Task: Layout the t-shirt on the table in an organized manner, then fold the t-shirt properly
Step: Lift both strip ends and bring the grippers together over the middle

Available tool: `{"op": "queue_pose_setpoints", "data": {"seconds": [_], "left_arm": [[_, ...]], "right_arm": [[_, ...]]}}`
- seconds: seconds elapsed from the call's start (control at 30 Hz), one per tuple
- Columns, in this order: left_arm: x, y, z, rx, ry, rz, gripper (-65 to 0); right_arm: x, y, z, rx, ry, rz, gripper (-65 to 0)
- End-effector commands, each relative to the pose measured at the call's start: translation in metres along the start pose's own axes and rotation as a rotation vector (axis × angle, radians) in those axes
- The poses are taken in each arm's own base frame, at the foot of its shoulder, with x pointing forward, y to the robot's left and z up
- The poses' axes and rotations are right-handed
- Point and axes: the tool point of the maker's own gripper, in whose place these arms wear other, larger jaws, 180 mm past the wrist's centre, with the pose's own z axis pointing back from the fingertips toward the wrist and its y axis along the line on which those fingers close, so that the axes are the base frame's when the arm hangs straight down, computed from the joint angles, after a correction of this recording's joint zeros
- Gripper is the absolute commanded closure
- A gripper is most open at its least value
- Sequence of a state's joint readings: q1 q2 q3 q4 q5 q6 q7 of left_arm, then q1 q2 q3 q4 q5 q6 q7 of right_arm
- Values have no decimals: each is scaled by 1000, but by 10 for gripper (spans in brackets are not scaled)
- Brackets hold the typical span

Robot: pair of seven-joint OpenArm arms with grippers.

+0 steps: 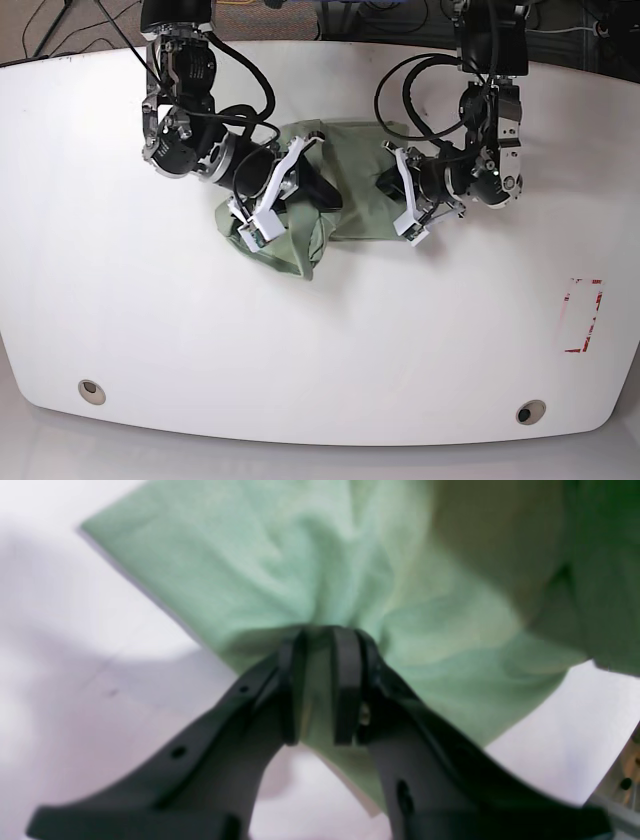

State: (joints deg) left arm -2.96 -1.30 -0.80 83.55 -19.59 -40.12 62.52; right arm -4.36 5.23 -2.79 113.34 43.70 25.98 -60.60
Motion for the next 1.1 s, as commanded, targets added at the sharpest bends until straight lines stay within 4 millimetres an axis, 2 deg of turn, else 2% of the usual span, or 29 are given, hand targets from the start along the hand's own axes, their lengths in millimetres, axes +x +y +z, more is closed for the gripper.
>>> {"op": "queue_pose_setpoints", "data": {"seconds": [0.0,0.2,0.33,0.47,0.53,0.57,0.63,0.7,0.8,0.93,1.07], "left_arm": [[-20,1,-2,18,95,-7,-82],[-15,-5,-5,5,82,-3,-82],[-15,-5,-5,5,82,-3,-82],[-15,-5,-5,4,81,-3,-82],[-15,-5,-5,4,81,-3,-82],[-15,-5,-5,4,81,-3,-82],[-13,-5,-5,2,72,-2,-82],[-11,-6,-5,2,59,-2,-82],[-8,-6,-6,2,43,-2,-82],[-6,-6,-6,1,34,-2,-82],[-6,-6,-5,0,30,-2,-82]], "right_arm": [[20,9,0,35,-75,20,0],[17,7,-5,39,-63,2,-3],[13,4,-7,38,-52,-12,-68],[11,2,-7,35,-47,-17,-211],[9,2,-7,33,-43,-18,-319],[9,2,-7,35,-43,-18,-335],[9,2,-7,34,-42,-17,-422],[9,3,-6,36,-42,-15,-466],[7,8,-9,51,-33,-11,-484],[3,20,-15,87,-12,4,-463],[1,20,-13,92,-2,12,-444]]}}
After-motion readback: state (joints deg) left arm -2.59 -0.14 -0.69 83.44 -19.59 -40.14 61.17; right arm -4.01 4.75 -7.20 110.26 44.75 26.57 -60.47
